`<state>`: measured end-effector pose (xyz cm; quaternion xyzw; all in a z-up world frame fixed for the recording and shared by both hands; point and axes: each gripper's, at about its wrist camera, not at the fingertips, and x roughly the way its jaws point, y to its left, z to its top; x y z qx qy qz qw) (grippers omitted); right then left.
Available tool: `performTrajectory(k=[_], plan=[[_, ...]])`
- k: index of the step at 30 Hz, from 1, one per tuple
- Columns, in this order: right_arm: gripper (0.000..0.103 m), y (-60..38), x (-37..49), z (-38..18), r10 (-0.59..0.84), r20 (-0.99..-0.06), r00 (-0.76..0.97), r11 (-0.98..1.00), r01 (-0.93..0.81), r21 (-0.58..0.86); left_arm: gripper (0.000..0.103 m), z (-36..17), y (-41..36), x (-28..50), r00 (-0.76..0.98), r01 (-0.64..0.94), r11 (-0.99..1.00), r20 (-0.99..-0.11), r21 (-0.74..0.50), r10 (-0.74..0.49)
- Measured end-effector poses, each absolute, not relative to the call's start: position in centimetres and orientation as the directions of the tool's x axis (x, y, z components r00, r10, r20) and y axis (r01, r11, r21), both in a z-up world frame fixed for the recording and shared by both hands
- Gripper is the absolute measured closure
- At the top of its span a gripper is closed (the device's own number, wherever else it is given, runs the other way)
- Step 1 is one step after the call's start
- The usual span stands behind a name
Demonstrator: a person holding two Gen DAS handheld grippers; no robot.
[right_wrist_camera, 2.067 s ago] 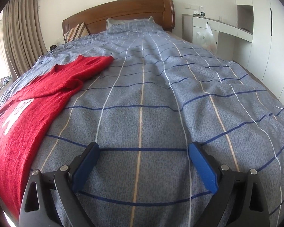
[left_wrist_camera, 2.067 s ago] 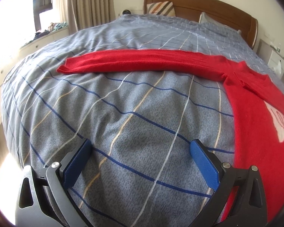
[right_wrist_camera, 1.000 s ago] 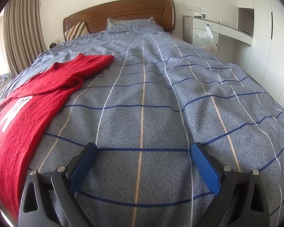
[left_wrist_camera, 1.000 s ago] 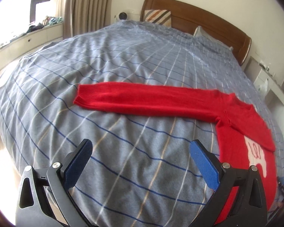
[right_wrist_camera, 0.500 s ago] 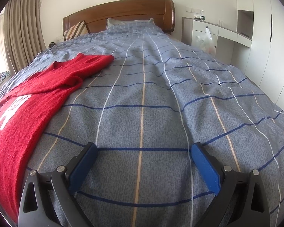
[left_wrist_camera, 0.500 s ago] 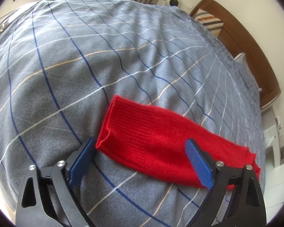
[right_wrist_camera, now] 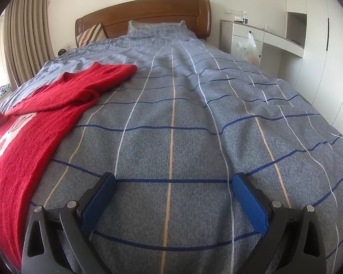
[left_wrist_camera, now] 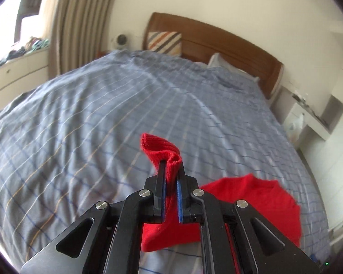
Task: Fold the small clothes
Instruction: 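Grasp the other sleeve cuff with the left gripper and fold it across the body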
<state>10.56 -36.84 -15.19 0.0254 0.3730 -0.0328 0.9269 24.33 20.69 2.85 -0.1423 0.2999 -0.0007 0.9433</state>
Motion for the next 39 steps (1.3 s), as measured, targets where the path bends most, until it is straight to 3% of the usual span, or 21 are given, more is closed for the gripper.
performTrajectory(k=[4,9,10,11,13,19,26,30,33,34,36,37,39], plan=[[0.002,-36.9,10.6,-15.2,-0.042,-0.694,0.719,0.997,0.079,0.022,0.097,6.3,9.0,26.5,0.807,0.179,0.953,-0.518,-0.245,-0.285],[0.002,-36.8,10.6,-15.2,-0.042,-0.694,0.719,0.997,0.079,0.022,0.095,3.8,-3.0,26.7,0.703,0.386,0.896,-0.558,-0.221,-0.441],[0.002,-36.9,10.6,-15.2,-0.042,-0.693,0.719,0.997,0.079,0.022,0.081,2.6,-4.7,26.6,0.673,0.407,0.886,-0.582,-0.224,-0.456],[0.002,-36.8,10.6,-15.2,-0.042,-0.694,0.719,0.997,0.079,0.022,0.047,1.3,-6.2,26.4,0.640,0.415,0.879,-0.612,-0.233,-0.464],[0.002,-36.9,10.6,-15.2,-0.041,-0.693,0.720,0.997,0.079,0.023,0.016,-1.3,-7.7,24.9,0.611,0.394,0.887,-0.652,-0.242,-0.449],[0.002,-36.8,10.6,-15.2,-0.042,-0.693,0.719,0.997,0.079,0.022,0.016,-5.7,-3.9,18.0,0.559,0.368,0.896,-0.711,-0.251,-0.428],[0.002,-36.8,10.7,-15.2,-0.046,-0.693,0.720,0.997,0.080,0.017,0.011,-6.8,7.1,16.6,0.652,0.196,0.978,-0.736,-0.071,-0.184],[0.002,-36.6,10.7,-15.2,-0.054,-0.690,0.722,0.997,0.083,0.008,0.015,-8.6,8.4,18.9,0.650,0.194,0.980,-0.744,-0.032,-0.153],[0.001,-36.5,10.6,-15.2,-0.060,-0.686,0.725,0.996,0.084,0.003,0.032,-10.3,6.9,21.4,0.630,0.253,0.967,-0.764,0.032,-0.140],[0.001,-36.5,10.6,-15.2,-0.060,-0.686,0.725,0.996,0.084,0.002,0.041,-10.9,6.5,22.3,0.629,0.253,0.966,-0.768,0.059,-0.117],[0.001,-36.4,10.4,-15.2,-0.059,-0.685,0.726,0.996,0.084,0.003,0.069,-11.8,6.5,24.1,0.637,0.216,0.972,-0.768,0.095,-0.066],[0.001,-36.4,10.4,-15.2,-0.059,-0.685,0.726,0.996,0.084,0.003,0.096,-12.2,7.1,24.7,0.642,0.188,0.978,-0.765,0.088,-0.055],[0.001,-36.4,10.4,-15.2,-0.059,-0.685,0.726,0.996,0.084,0.003,0.098,-12.9,9.1,25.0,0.641,0.120,0.993,-0.764,0.003,-0.076]])
